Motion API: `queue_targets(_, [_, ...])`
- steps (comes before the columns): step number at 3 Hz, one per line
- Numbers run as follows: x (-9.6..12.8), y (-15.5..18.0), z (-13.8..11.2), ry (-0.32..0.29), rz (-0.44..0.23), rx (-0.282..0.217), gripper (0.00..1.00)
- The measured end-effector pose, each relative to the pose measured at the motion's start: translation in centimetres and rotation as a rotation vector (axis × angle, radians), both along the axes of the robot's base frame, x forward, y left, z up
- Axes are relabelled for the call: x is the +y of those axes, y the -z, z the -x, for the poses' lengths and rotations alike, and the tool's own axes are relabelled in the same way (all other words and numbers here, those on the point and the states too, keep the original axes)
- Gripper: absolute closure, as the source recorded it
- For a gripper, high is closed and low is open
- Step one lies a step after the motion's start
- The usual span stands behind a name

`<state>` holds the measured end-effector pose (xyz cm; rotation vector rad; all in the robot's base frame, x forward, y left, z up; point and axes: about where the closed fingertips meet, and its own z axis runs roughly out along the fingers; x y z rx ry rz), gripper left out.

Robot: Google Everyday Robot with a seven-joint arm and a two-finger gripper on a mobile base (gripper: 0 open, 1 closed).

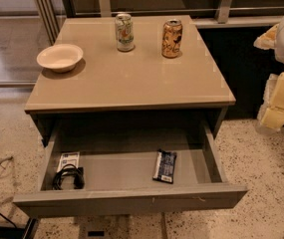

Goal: Pick rxbar blueberry from top drawer and place on counter

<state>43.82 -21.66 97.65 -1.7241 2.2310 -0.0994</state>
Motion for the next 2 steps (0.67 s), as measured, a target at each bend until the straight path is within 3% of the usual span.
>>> queue_targets(1, [0.00, 0.00, 0.00, 0.000, 0.000, 0.000, 0.03])
queue_targets(2, [0.00, 0.00, 0.00, 0.000, 0.000, 0.000, 0.21])
